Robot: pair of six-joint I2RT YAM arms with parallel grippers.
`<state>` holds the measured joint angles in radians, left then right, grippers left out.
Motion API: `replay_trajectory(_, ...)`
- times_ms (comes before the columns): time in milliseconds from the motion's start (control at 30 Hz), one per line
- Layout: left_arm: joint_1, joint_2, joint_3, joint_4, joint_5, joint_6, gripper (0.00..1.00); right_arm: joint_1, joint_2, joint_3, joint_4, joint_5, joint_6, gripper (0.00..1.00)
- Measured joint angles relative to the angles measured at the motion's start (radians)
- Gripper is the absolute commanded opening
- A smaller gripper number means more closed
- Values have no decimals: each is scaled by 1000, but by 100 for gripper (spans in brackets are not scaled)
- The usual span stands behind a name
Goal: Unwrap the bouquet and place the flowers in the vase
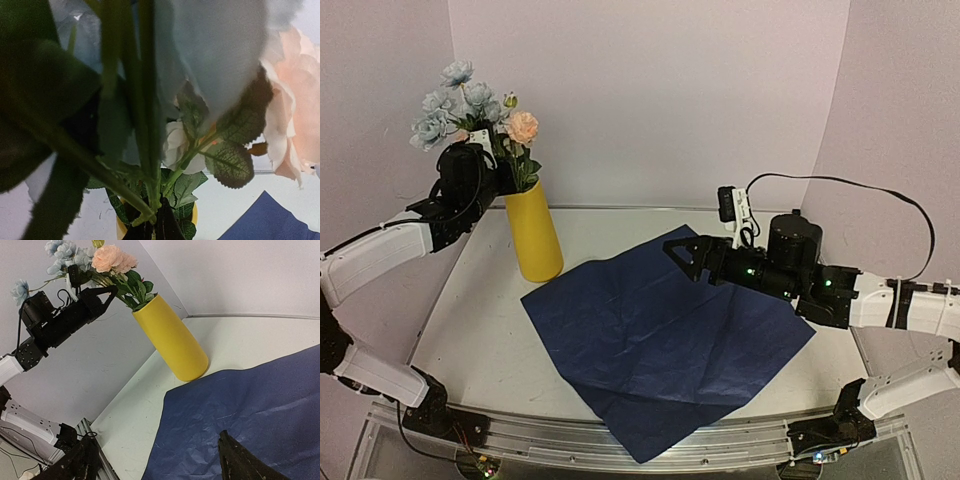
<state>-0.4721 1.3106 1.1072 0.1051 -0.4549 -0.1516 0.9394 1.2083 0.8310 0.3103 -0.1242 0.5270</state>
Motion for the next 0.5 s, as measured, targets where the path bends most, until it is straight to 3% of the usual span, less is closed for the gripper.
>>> replay_trajectory(367, 18, 45, 39, -74, 56, -65, 0, 0, -10, -1, 0, 0, 0, 83)
replay_trajectory(500, 22, 51, 39, -79, 67, -79, 7, 0, -14, -5, -2, 0, 0, 83)
